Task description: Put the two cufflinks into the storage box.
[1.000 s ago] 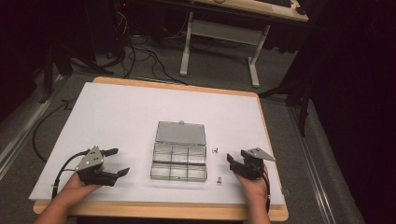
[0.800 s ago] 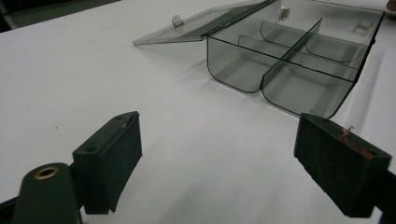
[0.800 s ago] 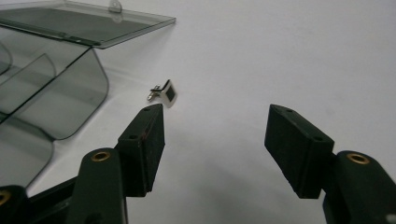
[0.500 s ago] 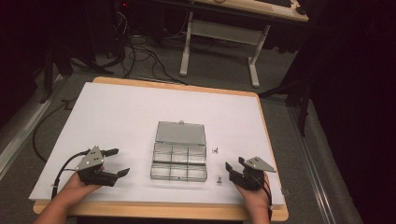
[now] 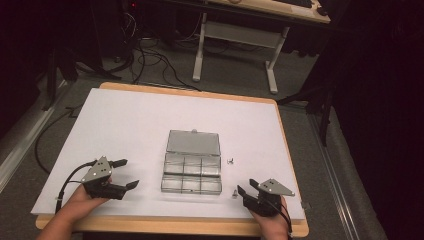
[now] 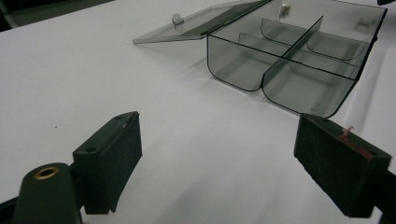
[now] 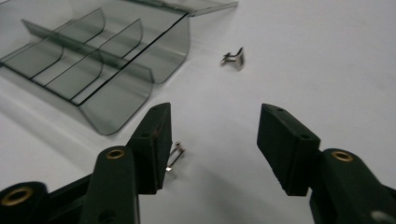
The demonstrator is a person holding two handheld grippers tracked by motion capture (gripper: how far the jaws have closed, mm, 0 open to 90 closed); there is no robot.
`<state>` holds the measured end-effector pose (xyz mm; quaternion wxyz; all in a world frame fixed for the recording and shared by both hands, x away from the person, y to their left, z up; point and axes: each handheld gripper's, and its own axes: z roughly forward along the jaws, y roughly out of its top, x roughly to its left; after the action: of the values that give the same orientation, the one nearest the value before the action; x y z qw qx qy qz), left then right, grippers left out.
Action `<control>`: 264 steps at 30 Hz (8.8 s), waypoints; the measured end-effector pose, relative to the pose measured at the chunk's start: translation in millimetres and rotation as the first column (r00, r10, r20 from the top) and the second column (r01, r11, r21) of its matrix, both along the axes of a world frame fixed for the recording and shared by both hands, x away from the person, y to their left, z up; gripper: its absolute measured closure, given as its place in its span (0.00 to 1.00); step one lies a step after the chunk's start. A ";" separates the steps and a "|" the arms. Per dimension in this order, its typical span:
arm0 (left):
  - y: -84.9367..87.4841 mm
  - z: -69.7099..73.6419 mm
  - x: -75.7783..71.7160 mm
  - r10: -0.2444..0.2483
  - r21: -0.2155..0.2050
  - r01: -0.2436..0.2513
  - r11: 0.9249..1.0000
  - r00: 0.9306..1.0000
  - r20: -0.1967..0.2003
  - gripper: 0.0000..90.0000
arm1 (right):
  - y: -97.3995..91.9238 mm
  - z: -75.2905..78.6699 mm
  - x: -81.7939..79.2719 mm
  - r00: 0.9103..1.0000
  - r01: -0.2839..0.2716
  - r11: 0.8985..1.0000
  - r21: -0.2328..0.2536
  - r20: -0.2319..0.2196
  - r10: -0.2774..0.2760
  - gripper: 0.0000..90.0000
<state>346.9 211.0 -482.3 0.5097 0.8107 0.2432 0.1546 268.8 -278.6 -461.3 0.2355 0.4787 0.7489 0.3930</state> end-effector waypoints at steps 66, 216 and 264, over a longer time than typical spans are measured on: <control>-1.8 -0.1 0.4 -0.003 0.019 0.004 1.000 1.000 -0.003 0.18 | -28.1 -7.7 4.8 0.994 0.101 0.995 -0.023 -0.027 -0.102 0.70; -0.5 0.1 -0.4 -0.015 0.008 0.015 1.000 1.000 0.002 0.19 | 43.6 30.8 81.9 0.790 -0.284 0.863 -0.419 -0.612 -0.037 0.99; -0.5 -0.1 -0.4 -0.014 0.002 0.014 1.000 1.000 0.002 0.19 | 91.5 100.5 98.0 0.787 -0.370 0.866 -0.336 -0.609 0.100 0.99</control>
<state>346.6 210.5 -482.4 0.5101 0.8128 0.2368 0.1521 366.8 -187.1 -360.7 0.0485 0.4086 0.9080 0.0787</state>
